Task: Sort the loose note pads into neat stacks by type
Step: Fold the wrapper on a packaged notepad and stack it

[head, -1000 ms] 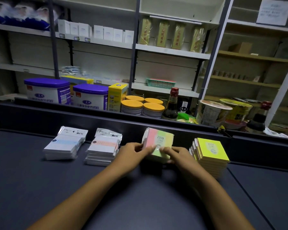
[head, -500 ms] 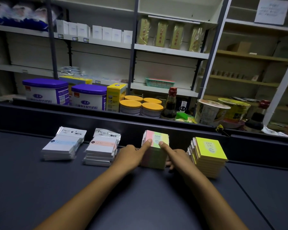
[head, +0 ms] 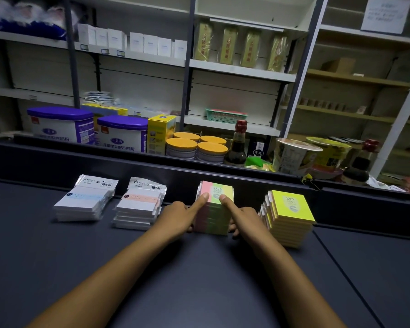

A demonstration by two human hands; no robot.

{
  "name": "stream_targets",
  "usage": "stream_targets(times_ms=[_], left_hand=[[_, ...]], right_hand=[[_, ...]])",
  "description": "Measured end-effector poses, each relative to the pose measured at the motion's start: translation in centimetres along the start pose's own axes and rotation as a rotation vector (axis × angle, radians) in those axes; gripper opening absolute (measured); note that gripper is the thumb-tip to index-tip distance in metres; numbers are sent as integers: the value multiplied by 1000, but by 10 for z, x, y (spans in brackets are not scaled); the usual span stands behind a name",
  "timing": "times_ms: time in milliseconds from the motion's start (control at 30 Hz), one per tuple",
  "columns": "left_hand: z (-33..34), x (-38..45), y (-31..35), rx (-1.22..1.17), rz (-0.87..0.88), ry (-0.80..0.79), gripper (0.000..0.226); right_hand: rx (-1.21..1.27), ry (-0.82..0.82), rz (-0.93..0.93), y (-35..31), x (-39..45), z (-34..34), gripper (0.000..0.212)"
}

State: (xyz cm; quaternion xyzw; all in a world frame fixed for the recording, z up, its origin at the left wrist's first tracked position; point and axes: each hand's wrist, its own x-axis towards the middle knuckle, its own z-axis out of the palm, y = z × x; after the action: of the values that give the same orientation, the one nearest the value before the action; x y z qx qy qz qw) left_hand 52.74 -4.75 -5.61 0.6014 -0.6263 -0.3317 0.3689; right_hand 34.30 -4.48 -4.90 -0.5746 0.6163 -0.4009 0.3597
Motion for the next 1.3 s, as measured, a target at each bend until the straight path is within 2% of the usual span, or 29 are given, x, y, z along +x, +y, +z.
stream_targets(times_ms=[167,233,333,400,467,567,700,800,933,1067,1300], left_hand=[[1,-8,1,65,3,48,97],[2,-15,1,112,16,72,94],[1,-32,-4,87,90,117,68],[-7,-46,-7,138,186,194,42],[-24,-60,-10,203,280,242,28],[-63,-76,-12,309,317,293,21],[-117,-83,-22,448,240,312,25],[-143,-80,-33,437,178,321,22],[-164,-63,-48,375,119,292,26],[-165,-39,-55,381,113,236,37],[-148,-4,-49,658,140,158,40]], right_hand=[[-36,-26,-7,-5,-2,-3,87],[-102,30,-48,-11,-5,-4,87],[-327,229,-180,-17,-11,-2,83],[-424,356,-376,-22,-18,-1,73],[-499,418,-588,-27,-23,2,61],[-549,397,-749,-39,-32,11,53],[-565,281,-862,-62,-51,44,47],[-567,135,-805,-72,-57,76,50],[-626,-53,-569,-78,-47,119,62],[-520,-31,-361,-82,-30,142,65],[-382,-37,-173,-77,-12,150,58]])
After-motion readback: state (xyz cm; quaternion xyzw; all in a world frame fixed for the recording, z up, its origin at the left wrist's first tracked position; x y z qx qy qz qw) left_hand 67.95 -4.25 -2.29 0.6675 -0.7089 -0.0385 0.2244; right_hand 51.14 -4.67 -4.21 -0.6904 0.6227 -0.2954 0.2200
